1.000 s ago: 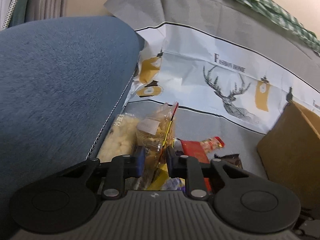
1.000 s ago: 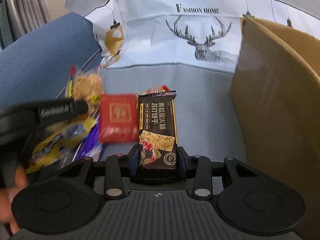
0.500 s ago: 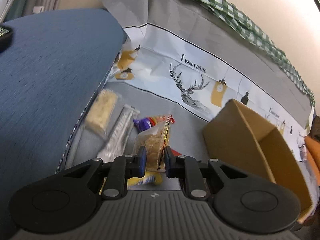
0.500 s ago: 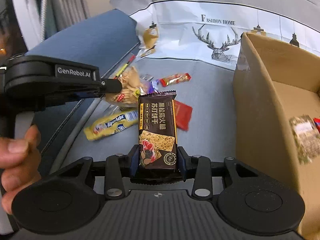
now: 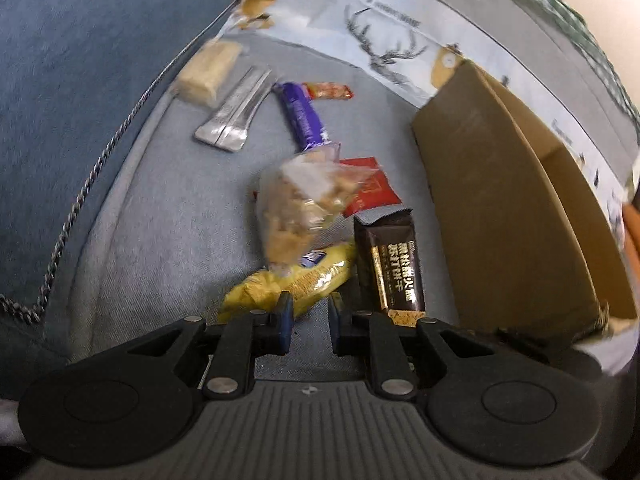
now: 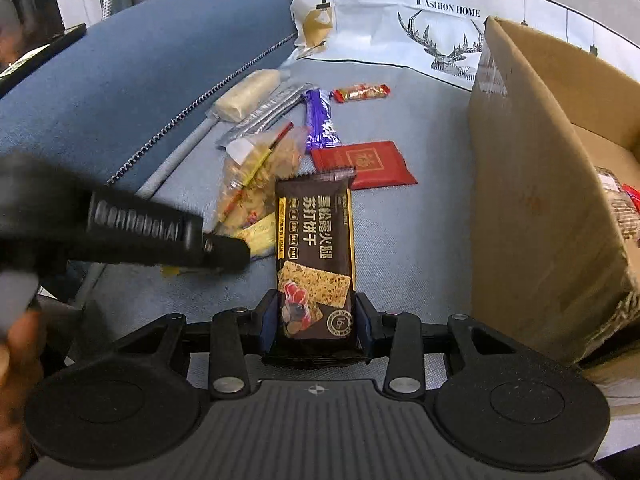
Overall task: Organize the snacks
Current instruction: 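Lift the dark cracker bar with the right tool while the left tool grasps a wafer bag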
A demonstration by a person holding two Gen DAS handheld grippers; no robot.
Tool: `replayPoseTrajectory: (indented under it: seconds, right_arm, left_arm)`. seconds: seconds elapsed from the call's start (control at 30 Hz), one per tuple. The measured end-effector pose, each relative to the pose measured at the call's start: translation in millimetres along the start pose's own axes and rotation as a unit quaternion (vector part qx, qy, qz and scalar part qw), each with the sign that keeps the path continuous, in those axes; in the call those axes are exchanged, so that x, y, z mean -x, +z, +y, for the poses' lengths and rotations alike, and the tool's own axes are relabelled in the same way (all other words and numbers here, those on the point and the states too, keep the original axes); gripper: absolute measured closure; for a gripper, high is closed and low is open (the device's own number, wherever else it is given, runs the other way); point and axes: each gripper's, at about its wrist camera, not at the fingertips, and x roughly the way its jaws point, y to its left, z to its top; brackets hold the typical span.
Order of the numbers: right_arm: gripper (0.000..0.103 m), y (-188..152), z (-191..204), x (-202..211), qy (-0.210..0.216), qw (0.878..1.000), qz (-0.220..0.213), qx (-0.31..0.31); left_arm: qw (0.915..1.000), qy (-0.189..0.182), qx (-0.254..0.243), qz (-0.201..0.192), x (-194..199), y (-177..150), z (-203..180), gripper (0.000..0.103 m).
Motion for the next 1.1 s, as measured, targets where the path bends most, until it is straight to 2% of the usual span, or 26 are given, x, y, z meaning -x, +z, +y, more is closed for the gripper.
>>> replayPoseTrajectory:
  seconds: [0.1, 0.23, 0.3, 0.4, 0.53, 0.63, 0.8, 0.87, 0.93, 0.97, 1.07, 1.1]
  right_arm:
    - [0.06, -2.7, -3.0, -3.2, 0.001, 1.0, 0.008, -0.008]
    - [0.058, -2.5, -6.3, -1.8, 0.006, 1.0, 0.003, -0.02]
    - [0.056, -3.0, -8.2, -2.3, 0.009, 1.0, 0.003, -0.024]
    - [0.055, -2.3, -10.2, -3.6, 0.014, 1.0, 0.001, -0.028]
    - [0.049, -0.9, -10.8, -6.7, 0.022, 0.999, -0.004, -0.033]
    - [0.044, -1.0, -9.2, -8.9, 0.025, 0.999, -0.008, -0.029]
    - [0.043, -1.1, -6.3, -11.7, 0.017, 1.0, -0.013, -0.01]
    - [0.043, -0.7, -5.8, -13.0, 0.012, 1.0, -0.014, -0.006]
    - [0.044, -1.1, -5.7, -14.1, 0.004, 1.0, -0.015, -0.002]
    - [0.044, -1.1, -5.7, -14.7, 0.001, 1.0, -0.016, 0.0]
    - [0.048, -2.4, -4.0, -14.9, -0.008, 1.0, -0.019, 0.012]
    - [0.055, -2.9, -3.1, -14.5, -0.01, 1.0, -0.021, 0.018]
  left_arm:
    - [0.9991, 0.011, -0.014, -0.038, 7.6, -1.2, -0.6, 0.05]
    - [0.9953, 0.029, 0.0, -0.093, 11.8, 5.0, -1.3, 0.044]
    - [0.9944, 0.027, 0.011, -0.102, 10.2, 10.0, -2.6, 0.042]
    - [0.9931, 0.03, 0.012, -0.113, 3.2, 16.1, -7.5, 0.024]
    - [0.9924, 0.038, -0.001, -0.117, -6.4, 20.7, -14.1, 0.019]
    - [0.9917, 0.046, -0.008, -0.12, -15.8, 23.0, -18.0, 0.019]
    - [0.9905, 0.064, -0.014, -0.12, -23.9, 24.6, -20.6, 0.02]
    - [0.9907, 0.068, -0.018, -0.117, -25.7, 24.8, -21.1, 0.028]
    - [0.9906, 0.077, -0.026, -0.11, -28.6, 24.6, -21.6, 0.046]
    - [0.9903, 0.082, -0.029, -0.108, -29.2, 24.3, -21.2, 0.051]
    - [0.9909, 0.076, -0.022, -0.109, -28.4, 25.3, -17.1, 0.054]
    - [0.9908, 0.075, -0.022, -0.11, -27.7, 25.3, -16.6, 0.056]
